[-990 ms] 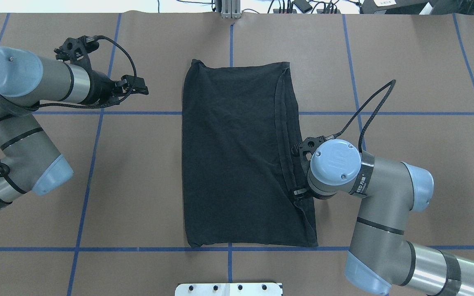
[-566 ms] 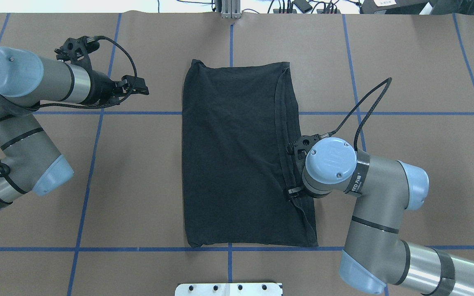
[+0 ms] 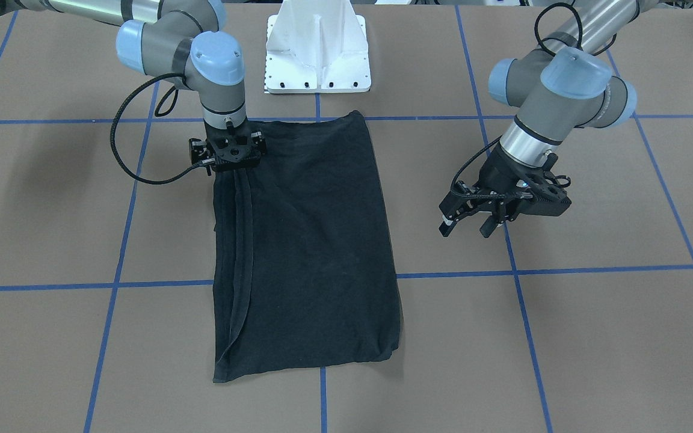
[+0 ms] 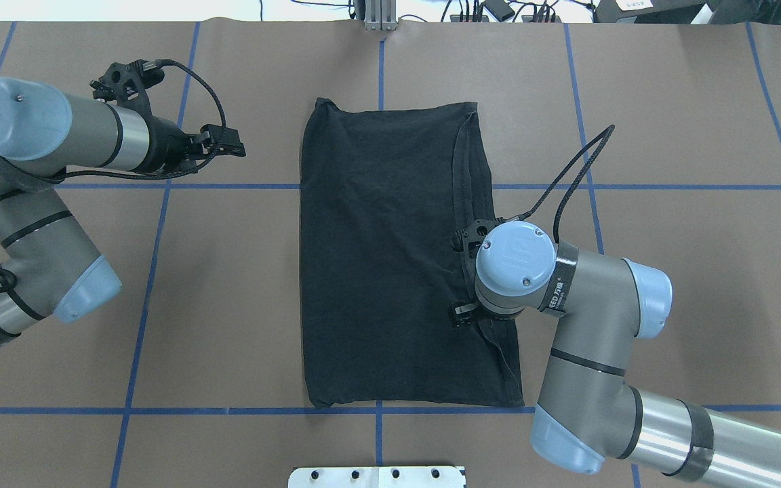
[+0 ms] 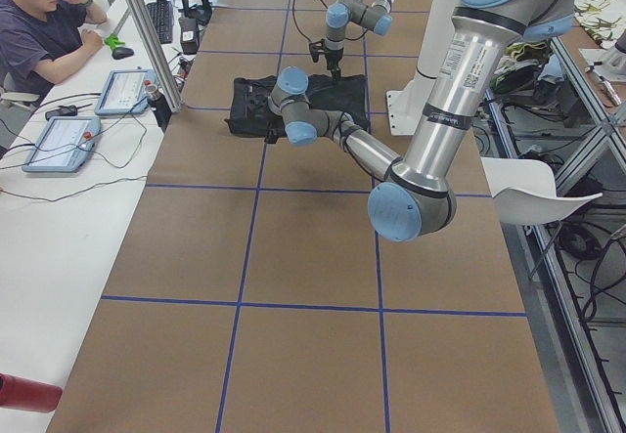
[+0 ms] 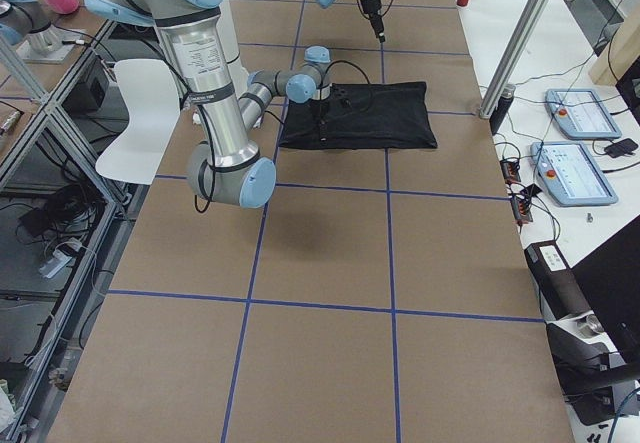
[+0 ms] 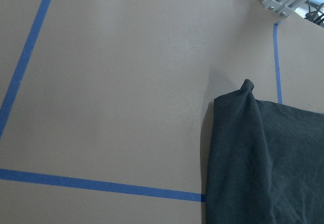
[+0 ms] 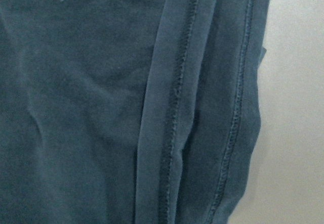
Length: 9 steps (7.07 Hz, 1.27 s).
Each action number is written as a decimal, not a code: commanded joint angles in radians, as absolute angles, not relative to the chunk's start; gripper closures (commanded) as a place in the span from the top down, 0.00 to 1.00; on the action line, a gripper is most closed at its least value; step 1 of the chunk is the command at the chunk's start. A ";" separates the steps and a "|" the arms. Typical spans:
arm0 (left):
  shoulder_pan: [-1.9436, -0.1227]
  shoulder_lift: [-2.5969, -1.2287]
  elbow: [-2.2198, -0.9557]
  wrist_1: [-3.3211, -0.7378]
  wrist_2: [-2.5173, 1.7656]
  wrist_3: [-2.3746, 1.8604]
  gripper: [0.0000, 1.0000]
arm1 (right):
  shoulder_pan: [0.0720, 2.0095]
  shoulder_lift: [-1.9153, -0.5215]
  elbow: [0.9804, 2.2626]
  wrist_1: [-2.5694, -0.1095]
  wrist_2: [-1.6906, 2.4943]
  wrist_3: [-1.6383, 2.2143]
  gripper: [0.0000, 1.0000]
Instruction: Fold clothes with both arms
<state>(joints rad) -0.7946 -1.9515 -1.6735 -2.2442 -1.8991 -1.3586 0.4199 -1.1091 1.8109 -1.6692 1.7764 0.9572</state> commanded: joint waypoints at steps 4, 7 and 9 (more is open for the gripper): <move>-0.793 -1.953 -1.674 -2.244 -1.899 -1.359 1.00 | 0.422 -1.127 1.807 -1.672 1.778 0.957 1.00; -0.792 -1.953 -1.675 -2.244 -1.899 -1.359 1.00 | 0.423 -1.132 1.809 -1.672 1.779 0.957 1.00; -0.792 -1.953 -1.674 -2.244 -1.899 -1.359 1.00 | 0.425 -1.138 1.812 -1.672 1.779 0.957 1.00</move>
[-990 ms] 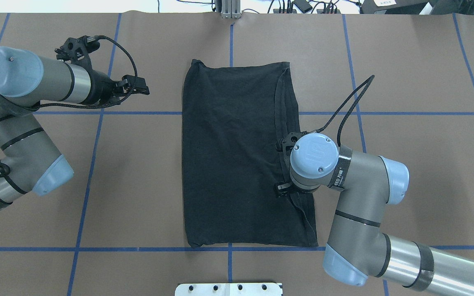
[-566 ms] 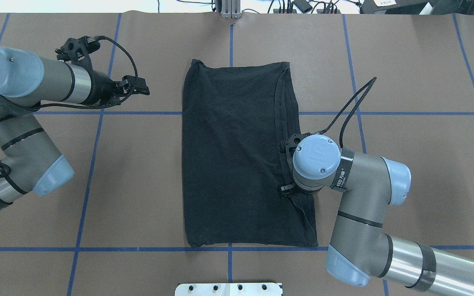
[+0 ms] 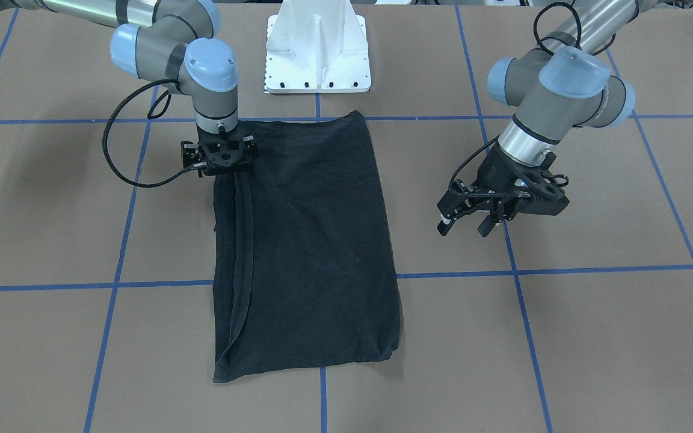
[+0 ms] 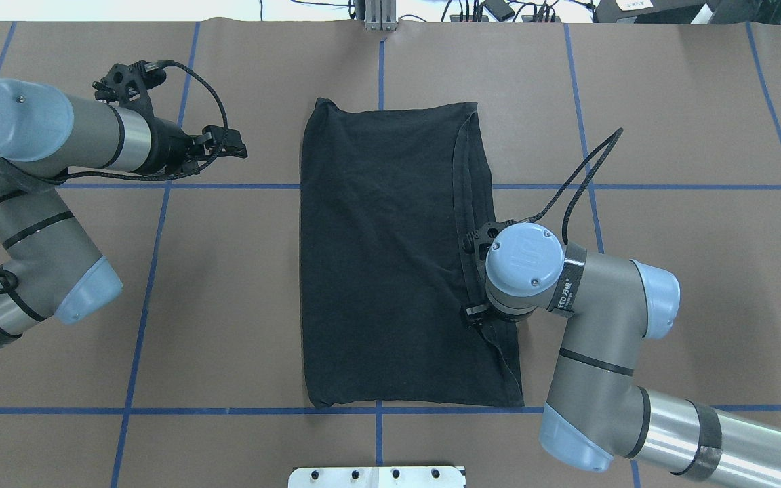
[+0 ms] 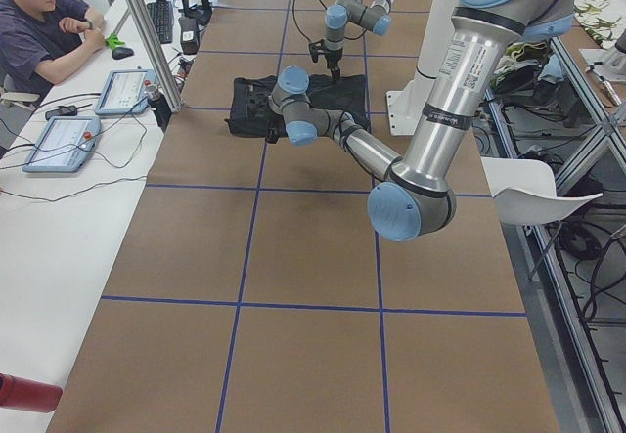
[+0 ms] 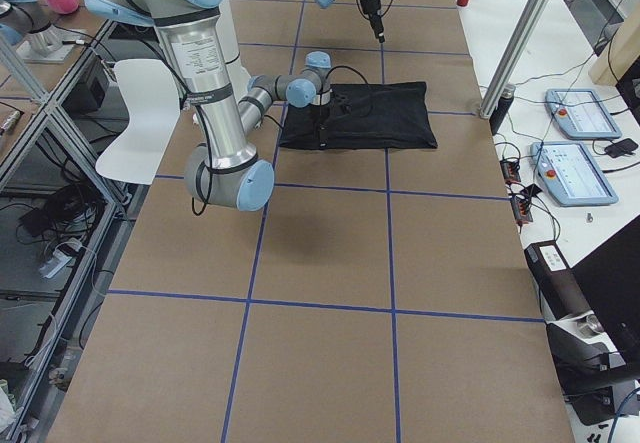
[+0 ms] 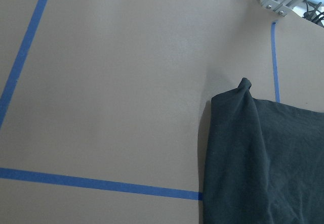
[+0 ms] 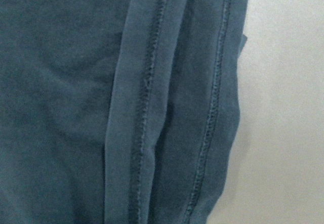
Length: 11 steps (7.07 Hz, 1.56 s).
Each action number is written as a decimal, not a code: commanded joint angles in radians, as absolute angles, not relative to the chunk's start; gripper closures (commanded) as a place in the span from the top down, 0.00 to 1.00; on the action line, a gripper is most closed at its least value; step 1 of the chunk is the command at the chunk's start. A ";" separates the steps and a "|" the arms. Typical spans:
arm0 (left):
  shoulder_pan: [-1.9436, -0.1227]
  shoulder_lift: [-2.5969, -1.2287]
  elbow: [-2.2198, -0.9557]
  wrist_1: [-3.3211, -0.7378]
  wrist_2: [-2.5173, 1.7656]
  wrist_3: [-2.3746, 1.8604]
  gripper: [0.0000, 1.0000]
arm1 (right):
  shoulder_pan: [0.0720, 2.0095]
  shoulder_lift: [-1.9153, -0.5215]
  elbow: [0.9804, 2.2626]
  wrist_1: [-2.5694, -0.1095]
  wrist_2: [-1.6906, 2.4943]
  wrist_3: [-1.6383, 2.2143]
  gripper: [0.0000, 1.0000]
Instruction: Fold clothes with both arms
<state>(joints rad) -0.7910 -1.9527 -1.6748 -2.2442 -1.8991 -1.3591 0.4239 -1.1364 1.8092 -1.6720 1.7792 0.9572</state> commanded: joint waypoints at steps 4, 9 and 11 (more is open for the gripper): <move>-0.792 -1.953 -1.674 -2.244 -1.899 -1.359 1.00 | 0.419 -1.134 1.825 -1.671 1.801 0.959 1.00; -0.792 -1.954 -1.675 -2.244 -1.899 -1.359 1.00 | 0.413 -1.138 1.815 -1.671 1.804 0.957 1.00; -0.790 -1.960 -1.675 -2.244 -1.899 -1.359 1.00 | 0.425 -1.146 1.813 -1.671 1.805 0.956 1.00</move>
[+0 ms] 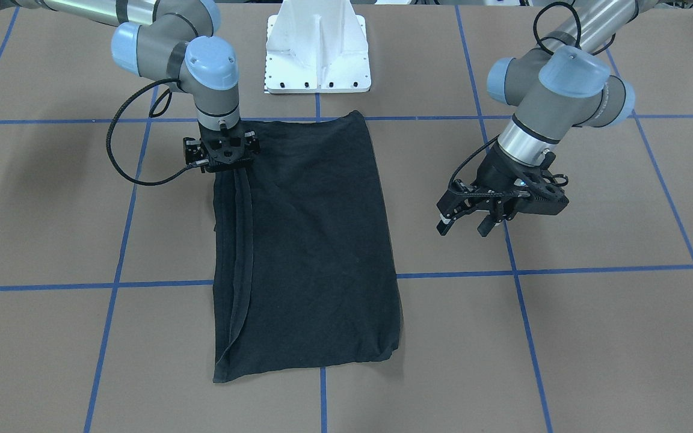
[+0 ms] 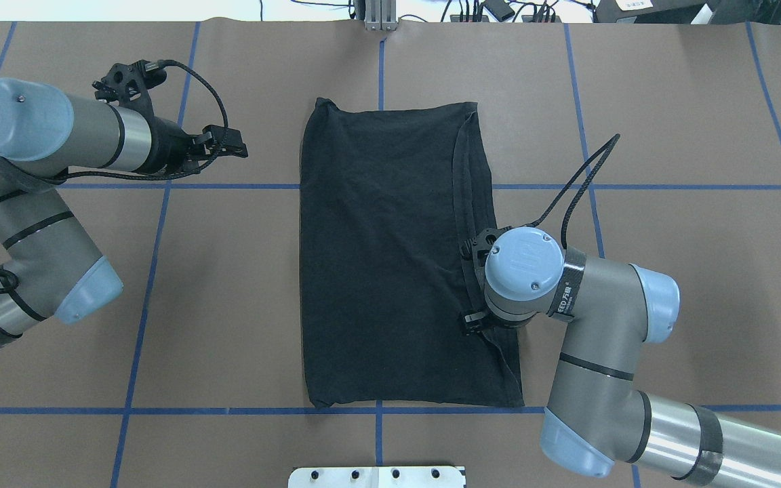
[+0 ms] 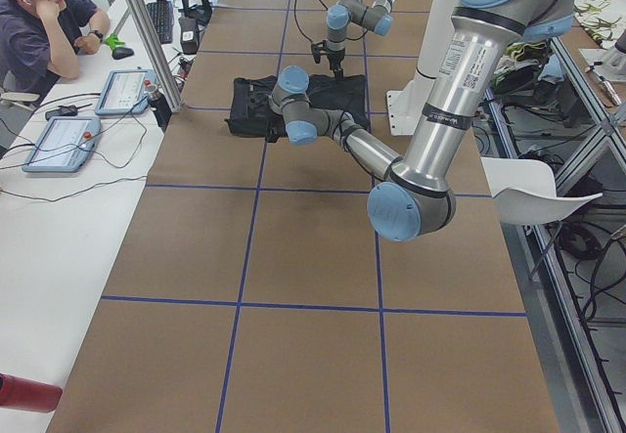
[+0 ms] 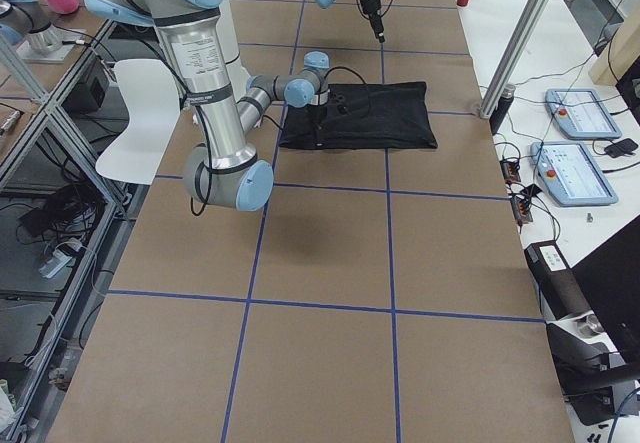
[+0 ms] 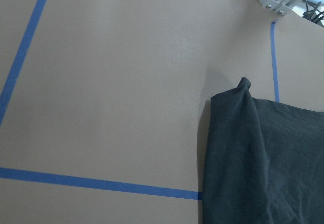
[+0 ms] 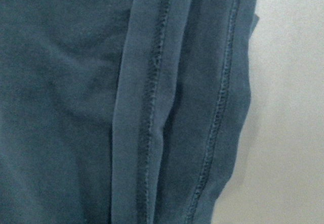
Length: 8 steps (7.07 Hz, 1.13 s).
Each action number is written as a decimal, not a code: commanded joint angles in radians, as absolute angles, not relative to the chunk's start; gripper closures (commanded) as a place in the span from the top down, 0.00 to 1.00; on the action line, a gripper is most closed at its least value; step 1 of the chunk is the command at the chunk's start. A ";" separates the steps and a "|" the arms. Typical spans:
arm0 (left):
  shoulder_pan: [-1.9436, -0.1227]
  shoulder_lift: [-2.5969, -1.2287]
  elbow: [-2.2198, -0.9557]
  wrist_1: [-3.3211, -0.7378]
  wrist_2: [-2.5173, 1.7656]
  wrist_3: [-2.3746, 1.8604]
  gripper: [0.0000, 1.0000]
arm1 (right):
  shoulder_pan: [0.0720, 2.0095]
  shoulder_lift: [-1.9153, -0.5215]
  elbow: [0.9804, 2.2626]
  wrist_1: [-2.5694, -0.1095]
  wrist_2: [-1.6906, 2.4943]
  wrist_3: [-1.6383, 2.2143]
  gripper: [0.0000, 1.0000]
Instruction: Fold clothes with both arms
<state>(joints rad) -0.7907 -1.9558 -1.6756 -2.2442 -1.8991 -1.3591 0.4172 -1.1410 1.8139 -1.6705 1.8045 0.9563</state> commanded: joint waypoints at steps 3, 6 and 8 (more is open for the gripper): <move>-0.790 -1.960 -1.674 -2.244 -1.899 -1.359 1.00 | 0.431 -1.153 1.813 -1.671 1.805 0.956 1.00; -0.790 -1.960 -1.674 -2.244 -1.899 -1.359 1.00 | 0.478 -1.195 1.824 -1.671 1.828 0.911 1.00; -0.790 -1.962 -1.674 -2.244 -1.899 -1.359 1.00 | 0.504 -1.195 1.839 -1.672 1.867 0.899 1.00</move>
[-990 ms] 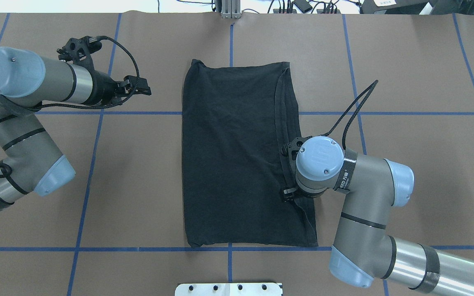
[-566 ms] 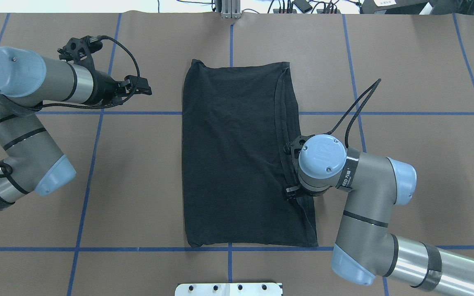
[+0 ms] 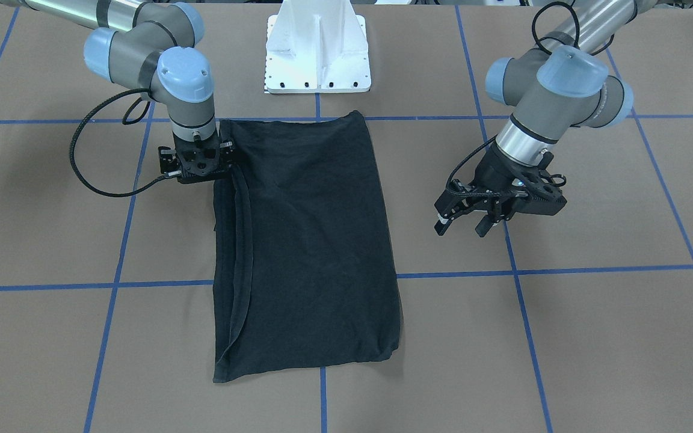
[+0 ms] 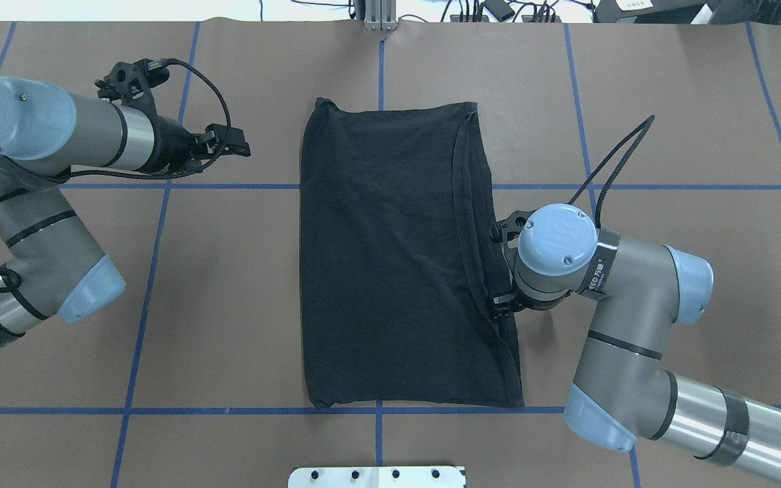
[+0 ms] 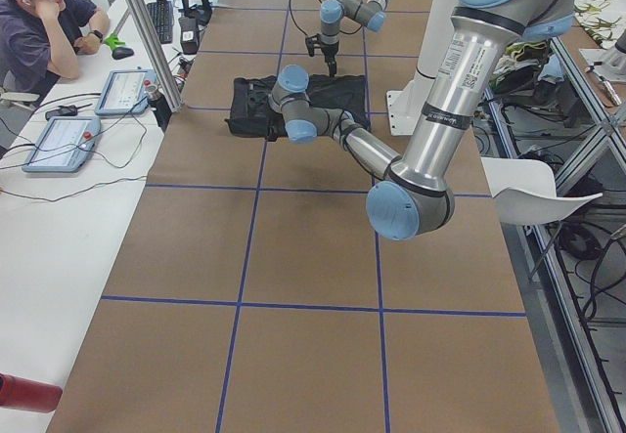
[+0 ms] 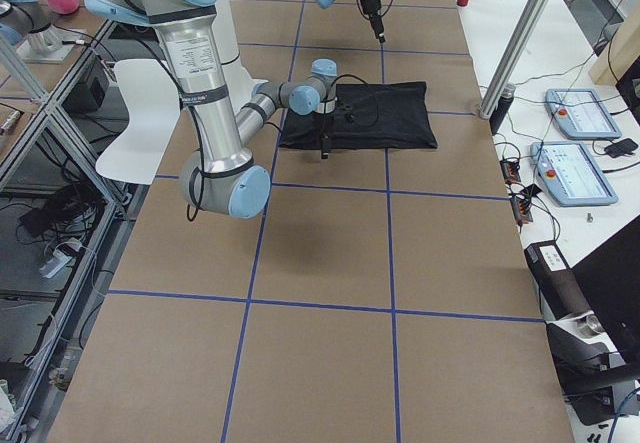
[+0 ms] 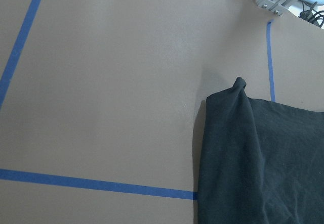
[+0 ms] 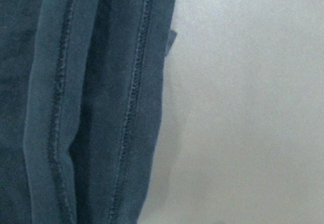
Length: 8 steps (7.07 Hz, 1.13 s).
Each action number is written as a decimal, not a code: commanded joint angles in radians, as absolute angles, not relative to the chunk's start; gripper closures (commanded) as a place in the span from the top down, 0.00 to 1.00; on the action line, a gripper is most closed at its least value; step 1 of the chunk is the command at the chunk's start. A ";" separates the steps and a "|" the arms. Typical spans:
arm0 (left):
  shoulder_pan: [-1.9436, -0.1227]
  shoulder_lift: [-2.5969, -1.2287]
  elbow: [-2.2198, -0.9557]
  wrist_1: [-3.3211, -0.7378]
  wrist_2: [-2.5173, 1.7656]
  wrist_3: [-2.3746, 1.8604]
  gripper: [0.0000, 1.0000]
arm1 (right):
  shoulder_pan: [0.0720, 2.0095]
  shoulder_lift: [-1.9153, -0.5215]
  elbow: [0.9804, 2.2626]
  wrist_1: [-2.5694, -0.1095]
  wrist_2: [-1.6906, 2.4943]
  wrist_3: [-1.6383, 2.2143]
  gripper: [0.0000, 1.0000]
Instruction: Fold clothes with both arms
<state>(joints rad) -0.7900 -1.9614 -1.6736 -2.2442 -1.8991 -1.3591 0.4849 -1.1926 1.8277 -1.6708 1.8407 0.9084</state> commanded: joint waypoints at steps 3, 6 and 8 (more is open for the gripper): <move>-0.790 -1.962 -1.674 -2.244 -1.899 -1.359 1.00 | 0.493 -1.181 1.864 -1.671 1.885 0.902 1.00; -0.788 -1.962 -1.674 -2.244 -1.899 -1.359 1.00 | 0.454 -1.172 1.870 -1.671 1.876 0.905 1.00; -0.788 -1.962 -1.672 -2.244 -1.899 -1.361 1.00 | 0.437 -1.175 1.868 -1.669 1.873 0.902 1.00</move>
